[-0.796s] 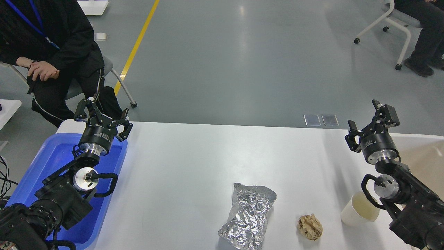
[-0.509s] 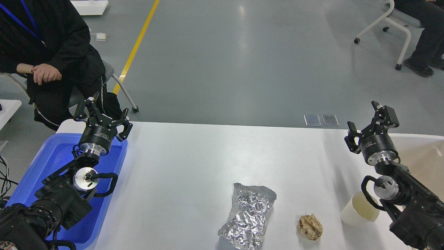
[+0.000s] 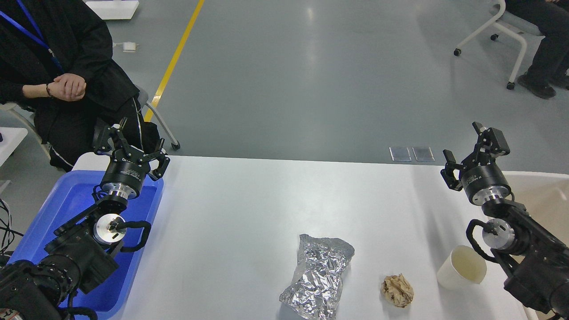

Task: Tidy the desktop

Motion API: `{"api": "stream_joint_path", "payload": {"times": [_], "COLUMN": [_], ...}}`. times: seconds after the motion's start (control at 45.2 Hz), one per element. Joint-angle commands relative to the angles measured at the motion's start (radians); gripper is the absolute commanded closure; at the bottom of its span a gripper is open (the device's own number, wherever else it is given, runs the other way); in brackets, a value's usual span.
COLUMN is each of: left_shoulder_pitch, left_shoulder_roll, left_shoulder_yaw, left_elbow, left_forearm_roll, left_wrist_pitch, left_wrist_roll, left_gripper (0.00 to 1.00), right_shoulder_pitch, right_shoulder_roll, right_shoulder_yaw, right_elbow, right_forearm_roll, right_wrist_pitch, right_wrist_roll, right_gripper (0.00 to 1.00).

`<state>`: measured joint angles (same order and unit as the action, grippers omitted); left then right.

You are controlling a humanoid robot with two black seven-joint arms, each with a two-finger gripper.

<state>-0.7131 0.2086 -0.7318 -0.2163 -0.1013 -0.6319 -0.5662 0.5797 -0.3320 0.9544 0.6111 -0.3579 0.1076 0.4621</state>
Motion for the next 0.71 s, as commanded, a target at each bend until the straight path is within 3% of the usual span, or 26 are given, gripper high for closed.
{"api": "stream_joint_path", "payload": {"times": [0.0,0.155,0.332,0.442,0.531,0.686], "left_shoulder_pitch": [0.000,0.000,0.000,0.000,0.000,0.001], "left_shoulder_roll": [0.000,0.000,0.000,-0.001,0.000,-0.001], "left_shoulder_yaw": [0.000,0.000,0.000,0.000,0.000,0.000], "left_elbow": [0.000,0.000,0.000,0.000,0.000,0.000], "left_forearm_roll": [0.000,0.000,0.000,0.000,0.000,0.000], "left_wrist_pitch": [0.000,0.000,0.000,0.000,0.000,0.000], "left_wrist_roll": [0.000,0.000,0.000,0.000,-0.001,0.000], "left_gripper": [0.00,0.00,0.00,0.00,0.00,0.00], "right_shoulder_pitch": [-0.011,-0.018,-0.035,-0.041,-0.032,-0.012], "right_shoulder_roll": [-0.079,-0.102,-0.174,-0.269,-0.373,-0.527], "right_shoulder_yaw": [-0.028,-0.028,-0.034,-0.065,-0.138,-0.209], "right_elbow": [0.068,0.111,0.219,0.294,0.369,0.458], "right_forearm_roll": [0.000,0.005,0.031,0.013,0.004,-0.006], "right_wrist_pitch": [0.003,0.018,0.058,0.069,0.113,0.273], "right_wrist_roll": [-0.003,-0.022,-0.166,-0.206,-0.275,-0.304], "right_gripper": [0.00,0.00,0.00,0.00,0.00,0.00]}}
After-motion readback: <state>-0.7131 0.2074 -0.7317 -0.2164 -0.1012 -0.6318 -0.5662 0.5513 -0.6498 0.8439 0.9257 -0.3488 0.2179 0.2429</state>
